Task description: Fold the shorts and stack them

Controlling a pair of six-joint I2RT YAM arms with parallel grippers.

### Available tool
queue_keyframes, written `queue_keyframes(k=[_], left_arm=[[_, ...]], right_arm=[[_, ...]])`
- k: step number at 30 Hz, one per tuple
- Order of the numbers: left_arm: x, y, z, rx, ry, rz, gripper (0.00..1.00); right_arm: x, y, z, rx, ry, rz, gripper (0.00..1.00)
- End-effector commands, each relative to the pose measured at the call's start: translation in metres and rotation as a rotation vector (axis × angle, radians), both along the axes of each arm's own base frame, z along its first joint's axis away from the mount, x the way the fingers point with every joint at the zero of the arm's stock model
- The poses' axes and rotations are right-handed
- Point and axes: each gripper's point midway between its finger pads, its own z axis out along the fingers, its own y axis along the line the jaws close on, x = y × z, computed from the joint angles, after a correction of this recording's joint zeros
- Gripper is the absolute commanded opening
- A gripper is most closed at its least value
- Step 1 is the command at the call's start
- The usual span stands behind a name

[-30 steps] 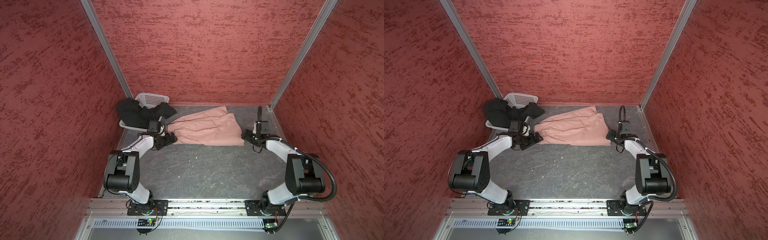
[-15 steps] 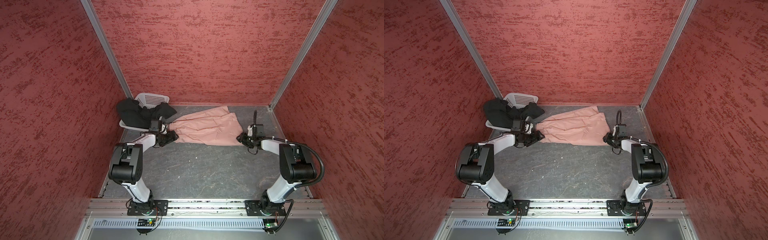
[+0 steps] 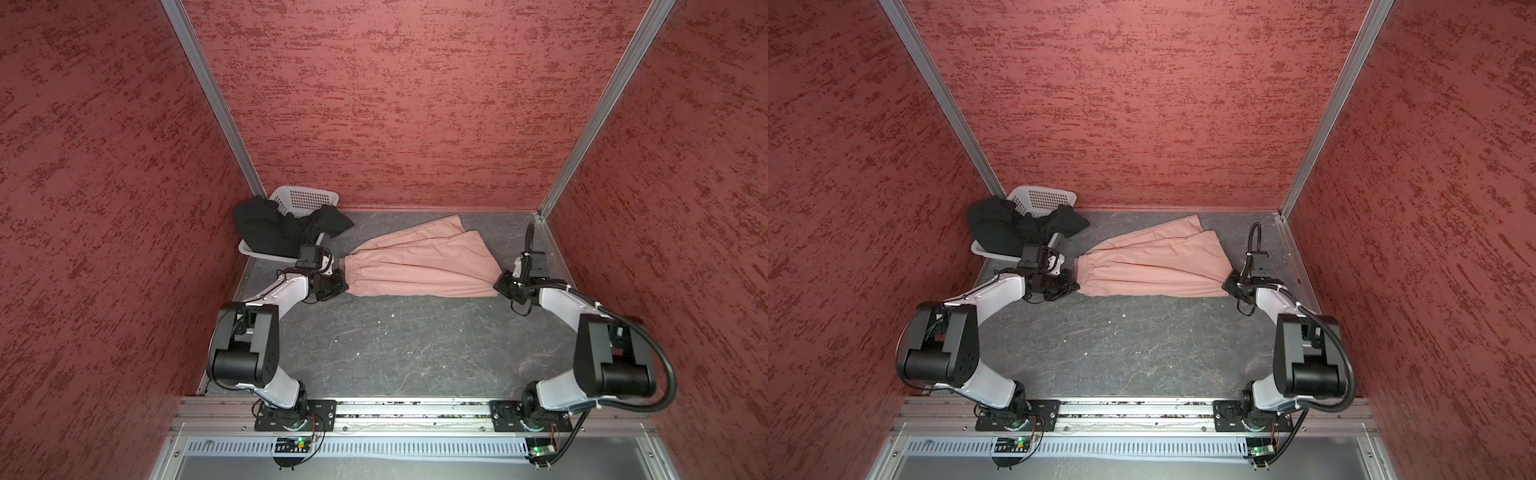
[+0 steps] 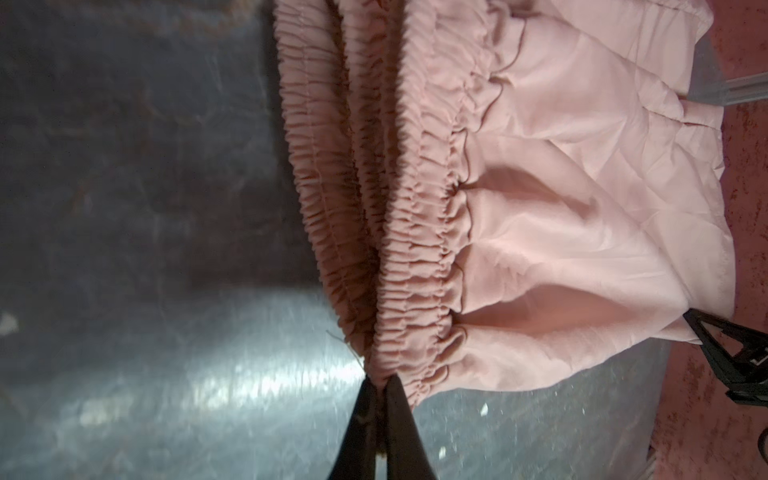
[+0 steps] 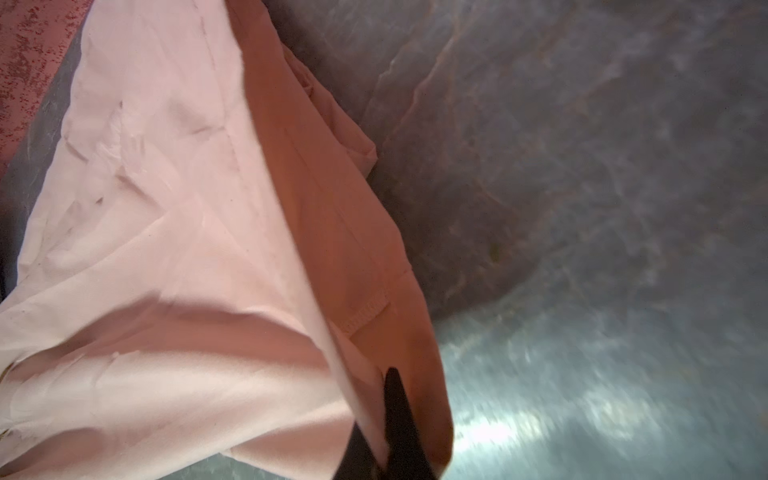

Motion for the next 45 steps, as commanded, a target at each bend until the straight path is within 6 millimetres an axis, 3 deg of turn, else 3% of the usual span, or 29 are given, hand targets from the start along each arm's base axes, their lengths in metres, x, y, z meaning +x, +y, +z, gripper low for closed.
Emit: queue_keyframes(k=[1, 3, 5, 6, 7, 8, 9, 11, 13, 16, 19, 22, 23, 29, 35, 41, 45], left_arm=[[-0.040, -0.003, 0.002, 0.003, 0.098, 0.016, 0.06], [-0.058, -0.009, 0.005, -0.014, 0.119, 0.015, 0.10], [-0.072, -0.010, 0.008, -0.025, 0.141, 0.018, 0.18], [-0.079, -0.009, 0.008, -0.024, 0.150, 0.021, 0.29], [-0.085, -0.008, 0.010, -0.023, 0.155, 0.022, 0.49], [-0.089, -0.005, 0.011, -0.013, 0.153, 0.025, 0.96], [-0.093, 0.000, 0.015, 0.001, 0.147, 0.030, 1.00], [-0.092, 0.010, 0.025, 0.039, 0.095, 0.050, 0.99], [-0.078, 0.017, 0.041, 0.059, -0.003, 0.067, 0.99], [-0.043, 0.020, 0.065, 0.050, -0.135, 0.066, 0.99], [-0.010, 0.016, 0.071, 0.049, -0.169, 0.023, 0.99], [0.014, 0.013, 0.060, 0.054, -0.159, -0.007, 0.99], [0.019, 0.012, 0.056, 0.052, -0.155, -0.013, 0.99], [0.032, 0.004, 0.042, 0.010, -0.144, -0.034, 0.99], [0.029, -0.014, 0.035, -0.014, -0.132, -0.083, 0.97], [0.027, -0.015, 0.022, 0.017, -0.092, -0.096, 0.89], [0.014, -0.014, 0.014, 0.022, -0.038, -0.114, 0.89]], right_arm=[[-0.047, -0.009, -0.005, -0.019, 0.099, -0.084, 0.09], [-0.063, -0.010, 0.002, -0.012, 0.073, -0.117, 0.31], [-0.072, -0.013, 0.007, -0.022, 0.051, -0.141, 0.40], [-0.076, -0.014, 0.011, -0.031, 0.043, -0.143, 0.49], [-0.078, -0.016, 0.015, -0.045, 0.040, -0.145, 0.57], [-0.079, -0.018, 0.021, -0.064, 0.033, -0.143, 0.62], [-0.079, -0.021, 0.029, -0.082, 0.022, -0.143, 0.66], [-0.071, -0.024, 0.048, -0.109, -0.041, -0.137, 0.71], [-0.052, -0.023, 0.066, -0.118, -0.128, -0.107, 0.75], [-0.012, -0.013, 0.088, -0.100, -0.234, -0.017, 0.76], [0.031, -0.006, 0.095, -0.092, -0.294, 0.069, 0.77], [0.066, -0.002, 0.087, -0.104, -0.305, 0.143, 0.78], [0.077, 0.000, 0.076, -0.097, -0.291, 0.165, 0.78], [0.121, 0.019, 0.044, -0.026, -0.280, 0.307, 0.80], [0.151, 0.030, 0.025, 0.028, -0.289, 0.384, 0.78], [0.168, 0.028, 0.003, 0.030, -0.255, 0.391, 0.72], [0.172, 0.034, -0.004, 0.065, -0.251, 0.407, 0.53]])
